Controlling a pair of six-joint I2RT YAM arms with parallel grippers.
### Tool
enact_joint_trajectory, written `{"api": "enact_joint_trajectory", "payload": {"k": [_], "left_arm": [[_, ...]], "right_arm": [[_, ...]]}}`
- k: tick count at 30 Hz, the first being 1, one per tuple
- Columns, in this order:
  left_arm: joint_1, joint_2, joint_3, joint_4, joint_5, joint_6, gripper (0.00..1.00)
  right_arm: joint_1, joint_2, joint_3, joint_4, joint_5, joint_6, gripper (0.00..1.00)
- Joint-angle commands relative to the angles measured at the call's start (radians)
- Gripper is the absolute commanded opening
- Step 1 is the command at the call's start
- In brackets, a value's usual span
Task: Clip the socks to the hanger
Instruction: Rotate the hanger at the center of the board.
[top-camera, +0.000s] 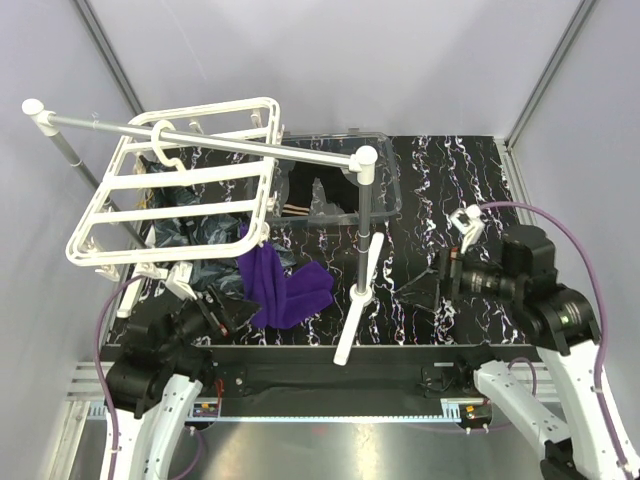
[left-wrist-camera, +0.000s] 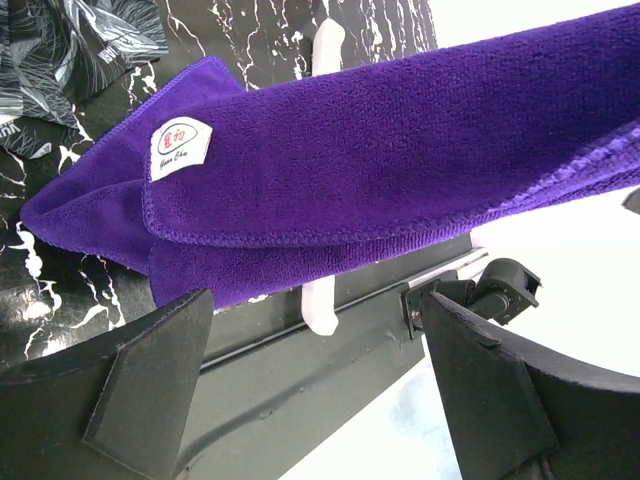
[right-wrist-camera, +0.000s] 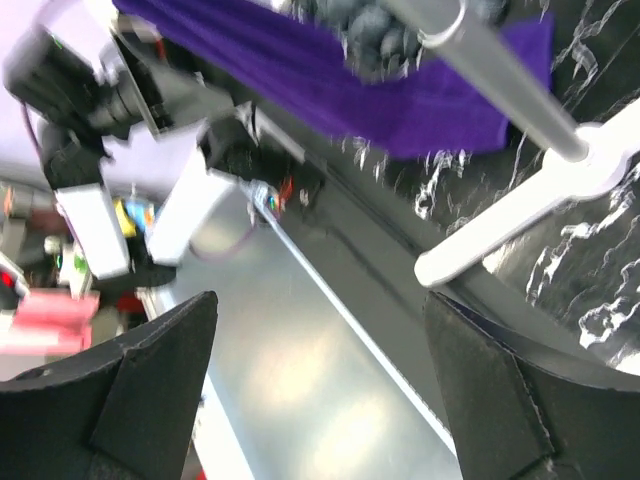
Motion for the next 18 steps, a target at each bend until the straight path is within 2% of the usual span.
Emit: {"api": "enact_joint_trajectory", "payload": {"k": [1,4,5,7,9,11,13,14,16,18], "left_arm": [[-0.002,0.016,-0.001,0.077,0.043,-0.008,0.90],[-0.001,0.011,0.008,0.066,0.037,-0.003,0.90],[-0.002,0.011,0.011,0.063,0.034,-0.002,0.90],[-0.001,0.016,0.024,0.054,0.034,0.008,0.89],[-0.001,0.012,0.031,0.039,0.031,0.015,0.89],[-0.001,0.005,0.033,0.034,0.034,0.014,0.86],[-0.001,-0.003,0.033,0.036,0.057,0.008,0.84],[-0.001,-0.012,0.034,0.030,0.065,0.005,0.80],[-0.002,-0.026,0.040,0.022,0.083,-0.006,0.75],[-0.001,-0.056,0.048,0.008,0.100,-0.020,0.70]], "right_arm": [[0.097,0.067,-0.020,0.021,0.053,-0.038,0.91],[0.281,0.102,-0.063,0.094,0.182,0.025,0.95],[0.405,0.099,-0.064,0.107,0.307,0.060,0.95],[0.493,0.084,-0.081,0.152,0.412,0.091,0.96],[0.574,0.079,-0.106,0.192,0.449,0.137,0.96],[0.639,0.090,-0.150,0.258,0.499,0.166,0.93],[0.766,0.073,-0.185,0.324,0.581,0.199,0.91],[0.803,0.072,-0.187,0.338,0.668,0.206,0.90],[0.898,0.079,-0.179,0.361,0.734,0.202,0.85],[0.943,0.117,-0.173,0.409,0.791,0.182,0.76]]}}
